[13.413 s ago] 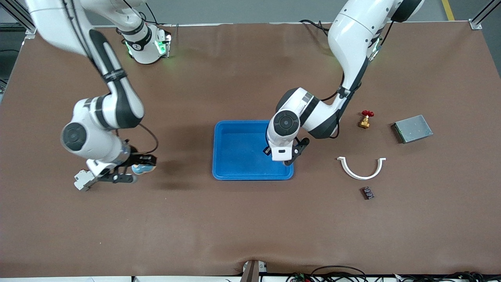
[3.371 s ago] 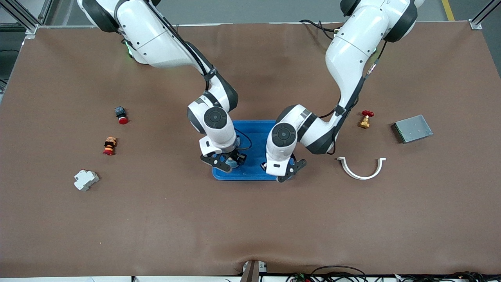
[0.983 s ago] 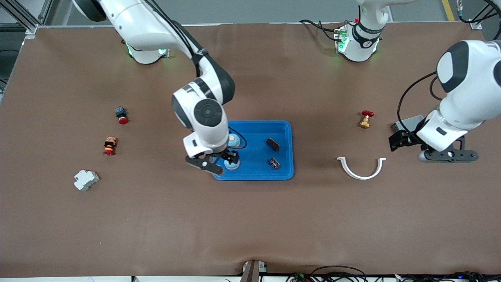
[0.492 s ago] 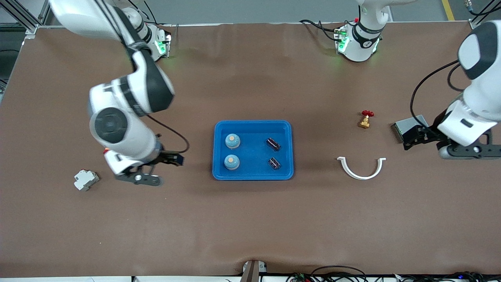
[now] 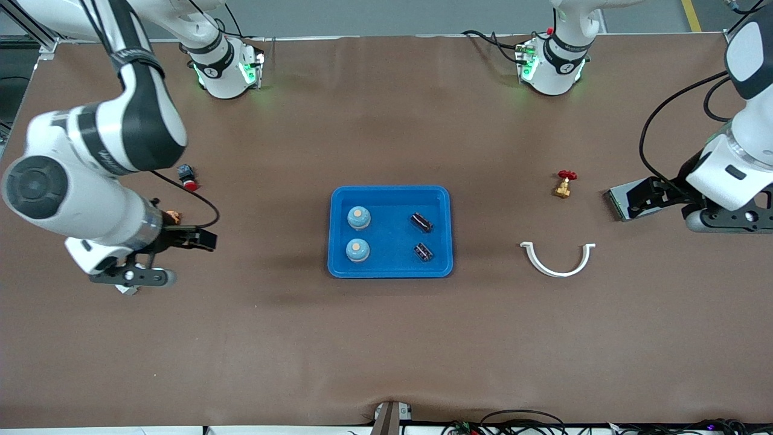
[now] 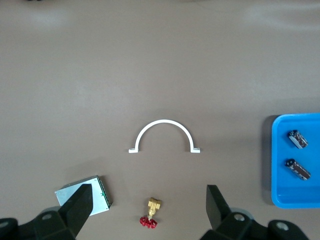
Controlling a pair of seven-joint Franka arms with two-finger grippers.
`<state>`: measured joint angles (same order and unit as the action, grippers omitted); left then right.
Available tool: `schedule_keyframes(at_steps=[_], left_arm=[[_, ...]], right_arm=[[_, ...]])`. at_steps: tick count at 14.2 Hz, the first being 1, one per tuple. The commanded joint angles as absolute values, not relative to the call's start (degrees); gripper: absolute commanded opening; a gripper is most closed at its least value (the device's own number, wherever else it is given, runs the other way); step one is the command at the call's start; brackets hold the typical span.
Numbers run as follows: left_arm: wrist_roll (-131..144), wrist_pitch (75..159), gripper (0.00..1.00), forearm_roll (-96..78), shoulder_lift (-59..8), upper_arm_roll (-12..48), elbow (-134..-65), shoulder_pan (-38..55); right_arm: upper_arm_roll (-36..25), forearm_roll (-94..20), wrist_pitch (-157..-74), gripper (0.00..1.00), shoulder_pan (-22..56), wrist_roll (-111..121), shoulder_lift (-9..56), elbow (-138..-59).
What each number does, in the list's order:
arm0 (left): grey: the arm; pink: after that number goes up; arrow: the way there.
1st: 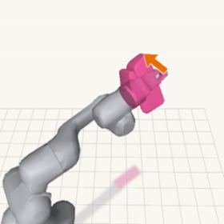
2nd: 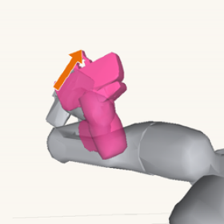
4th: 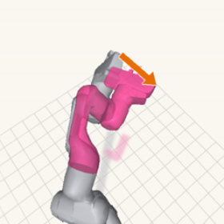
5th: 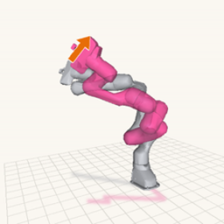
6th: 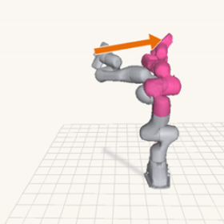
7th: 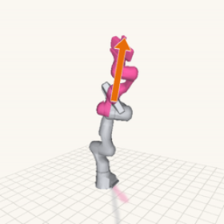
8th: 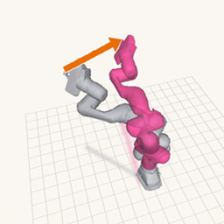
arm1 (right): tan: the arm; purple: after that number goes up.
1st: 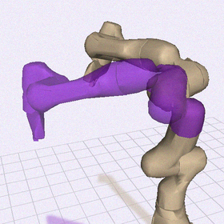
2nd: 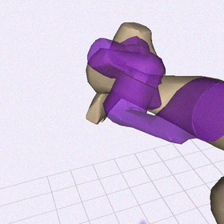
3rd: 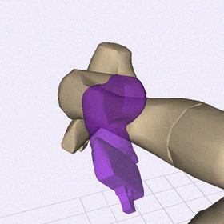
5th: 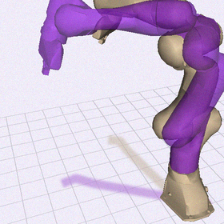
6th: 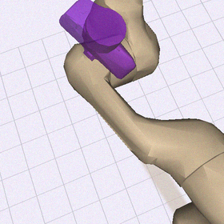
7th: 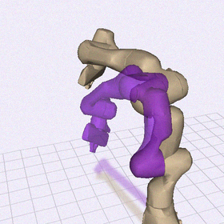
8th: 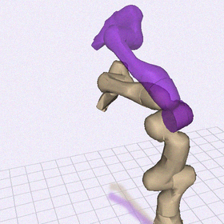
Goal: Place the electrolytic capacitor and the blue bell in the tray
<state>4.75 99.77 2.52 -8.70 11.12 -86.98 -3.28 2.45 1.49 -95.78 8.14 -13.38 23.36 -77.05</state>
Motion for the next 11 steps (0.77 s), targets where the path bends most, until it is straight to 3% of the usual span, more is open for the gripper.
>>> schedule_keyframes(at_steps=[1, 11], left_arm=[[5.1, 98.2, 1.0, 2.2, -9.0, 11.4, -85.8, -3.5], [4.7, 98.3, 1.0, 3.0, -9.1, 10.7, -85.3, -3.7]], right_arm=[[3.1, 1.5, -92.9, 1.0, 5.5, -11.6, 19.3, -78.6], [3.0, 1.7, -85.3, 1.0, 2.3, -9.9, 11.6, -80.6]])
